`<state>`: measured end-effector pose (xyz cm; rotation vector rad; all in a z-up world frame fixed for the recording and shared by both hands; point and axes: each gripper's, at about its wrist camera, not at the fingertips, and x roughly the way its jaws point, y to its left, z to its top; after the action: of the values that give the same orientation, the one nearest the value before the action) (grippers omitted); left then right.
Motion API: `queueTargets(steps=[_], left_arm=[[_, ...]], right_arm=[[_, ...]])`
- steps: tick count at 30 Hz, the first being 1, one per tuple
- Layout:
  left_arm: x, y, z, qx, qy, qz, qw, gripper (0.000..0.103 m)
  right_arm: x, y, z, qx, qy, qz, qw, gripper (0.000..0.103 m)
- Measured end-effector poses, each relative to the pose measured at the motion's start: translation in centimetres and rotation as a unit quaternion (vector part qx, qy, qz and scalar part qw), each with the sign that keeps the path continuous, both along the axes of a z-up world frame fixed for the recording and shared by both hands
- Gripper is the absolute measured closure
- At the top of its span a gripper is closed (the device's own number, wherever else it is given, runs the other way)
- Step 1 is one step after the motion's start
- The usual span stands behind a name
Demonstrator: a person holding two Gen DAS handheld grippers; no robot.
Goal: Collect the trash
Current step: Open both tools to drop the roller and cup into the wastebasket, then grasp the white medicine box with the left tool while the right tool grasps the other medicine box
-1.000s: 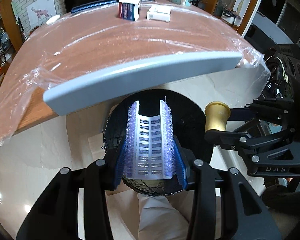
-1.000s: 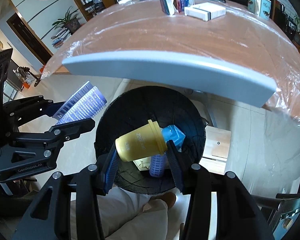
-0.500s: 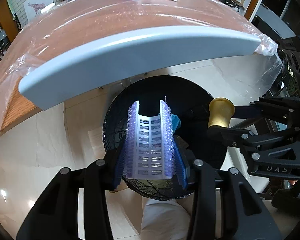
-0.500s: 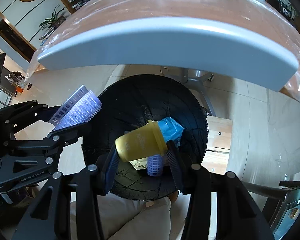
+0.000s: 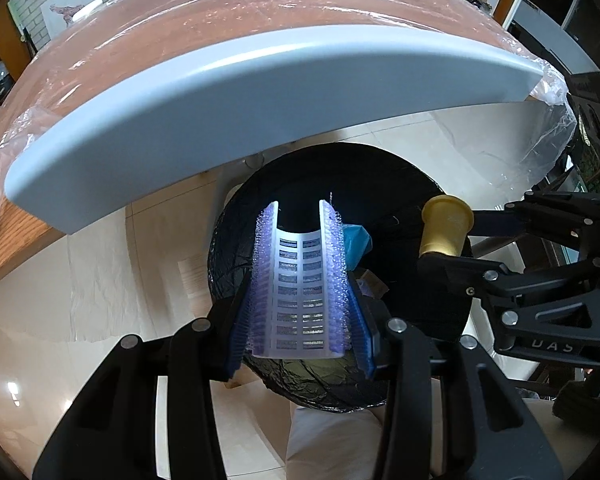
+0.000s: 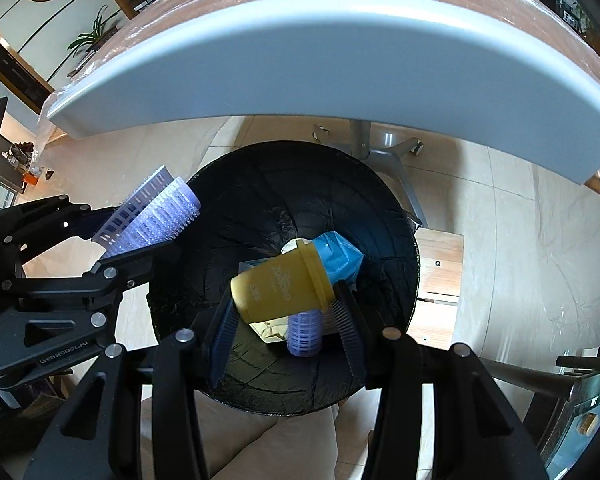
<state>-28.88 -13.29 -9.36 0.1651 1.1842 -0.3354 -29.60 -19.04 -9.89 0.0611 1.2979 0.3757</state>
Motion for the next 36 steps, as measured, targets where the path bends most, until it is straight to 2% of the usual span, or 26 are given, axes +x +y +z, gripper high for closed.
queueTargets(steps=[1, 2, 3, 6, 8, 17, 22, 24, 27, 29, 31, 36], left_arm=[[0.0, 0.0, 0.1, -0.006, 0.002, -0.004, 1.0, 0.058], [-0.1, 0.0, 0.1, -0.01, 0.002, -0.006, 0.9999, 0.054], [-0.2, -0.1, 0.2, -0.007, -0.002, -0.005, 1.0, 0.047], [-0.3, 0.6, 0.3, -0.013, -0.002, 0.001, 0.9999, 0.039], [-0.2, 1.0, 0.5, -0.016, -0.002, 0.006, 0.9999, 0.039], [-1.0, 2.7, 2.3, -0.001, -0.026, 0.022, 0.9994, 0.022], [-2.1, 3.6, 6.0, -0.028, -0.058, 0.011, 0.9978, 0.021], [-2.4, 3.7, 8.2, -0.04, -0.085, 0.001, 0.9955, 0.015], [-1.6, 3.9, 10.8, -0.044, -0.123, -0.003, 0.9914, 0.01], [-0.7, 4.0, 11.8, -0.046, -0.142, 0.001, 0.9888, 0.007], [1.1, 4.3, 12.8, -0.045, -0.16, 0.01, 0.986, 0.006], [5.7, 4.5, 14.2, -0.043, -0.174, 0.013, 0.9837, 0.006]], right_arm=[[0.0, 0.0, 0.0, -0.001, 0.0, -0.003, 1.0, 0.052], [0.0, -0.2, 0.1, -0.005, -0.002, -0.009, 1.0, 0.037], [-0.1, -0.4, 0.2, -0.006, -0.006, -0.016, 1.0, 0.029], [-0.1, -1.2, 0.6, 0.003, -0.006, -0.031, 0.999, 0.024], [-0.1, -1.5, 0.8, 0.005, -0.007, -0.038, 0.999, 0.022], [-1.0, -3.3, 4.3, 0.024, -0.029, -0.071, 0.997, 0.016], [-1.5, -4.5, 9.5, 0.035, -0.094, -0.08, 0.992, 0.013], [-0.9, -5.0, 11.6, 0.028, -0.123, -0.093, 0.988, 0.009], [1.0, -5.7, 13.8, 0.022, -0.155, -0.122, 0.98, 0.004], [3.1, -6.1, 14.6, 0.014, -0.17, -0.144, 0.975, 0.004], [5.2, -6.1, 14.9, 0.004, -0.177, -0.154, 0.972, 0.004], [11.2, -4.7, 14.1, -0.025, -0.167, -0.166, 0.972, 0.004]])
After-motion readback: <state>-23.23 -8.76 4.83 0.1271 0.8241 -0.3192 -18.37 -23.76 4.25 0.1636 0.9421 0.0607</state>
